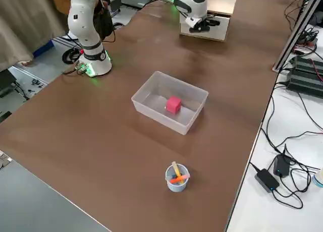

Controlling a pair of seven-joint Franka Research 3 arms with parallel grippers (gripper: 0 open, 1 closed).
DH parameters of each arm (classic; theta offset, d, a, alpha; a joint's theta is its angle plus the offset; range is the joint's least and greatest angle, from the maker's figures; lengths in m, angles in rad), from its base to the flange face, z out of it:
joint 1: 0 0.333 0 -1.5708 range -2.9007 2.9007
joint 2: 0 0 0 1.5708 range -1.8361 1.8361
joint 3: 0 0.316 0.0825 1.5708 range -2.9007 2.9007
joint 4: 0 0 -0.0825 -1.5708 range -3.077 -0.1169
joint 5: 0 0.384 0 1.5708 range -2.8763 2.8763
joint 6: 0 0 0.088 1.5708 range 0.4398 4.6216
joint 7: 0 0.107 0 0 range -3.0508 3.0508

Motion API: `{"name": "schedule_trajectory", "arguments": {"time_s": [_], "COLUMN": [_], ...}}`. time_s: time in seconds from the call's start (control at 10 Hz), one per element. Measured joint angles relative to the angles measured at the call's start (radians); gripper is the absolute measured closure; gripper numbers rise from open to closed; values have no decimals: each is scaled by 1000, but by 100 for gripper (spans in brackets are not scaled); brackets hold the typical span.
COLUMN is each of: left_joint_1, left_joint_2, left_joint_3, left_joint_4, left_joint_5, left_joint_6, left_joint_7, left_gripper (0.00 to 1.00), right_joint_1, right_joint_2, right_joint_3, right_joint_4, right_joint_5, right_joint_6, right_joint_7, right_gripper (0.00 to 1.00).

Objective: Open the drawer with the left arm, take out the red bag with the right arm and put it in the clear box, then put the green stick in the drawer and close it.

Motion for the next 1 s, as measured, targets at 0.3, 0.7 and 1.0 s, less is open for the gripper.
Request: {"name": "schedule_trajectory", "arguments": {"time_s": [0.3, 0.7, 1.0], "left_joint_1": [-2, -2, -2], "left_joint_2": [2, 4, 6], "left_joint_3": [-1, -1, -1], "left_joint_4": [2, 2, 2], "left_joint_5": [21, 26, 32], "left_joint_6": [0, 1, 1], "left_joint_7": [0, 0, -9], "left_gripper": [0, 0, 0], "right_joint_1": [53, 24, -205], "right_joint_2": [9, 12, -35], "right_joint_3": [-2, -46, -131], "right_joint_4": [10, 28, 63], "right_joint_5": [9, 13, -111], "right_joint_6": [41, 32, -283], "right_joint_7": [55, 13, -190], "right_gripper": [99, 99, 99]}}
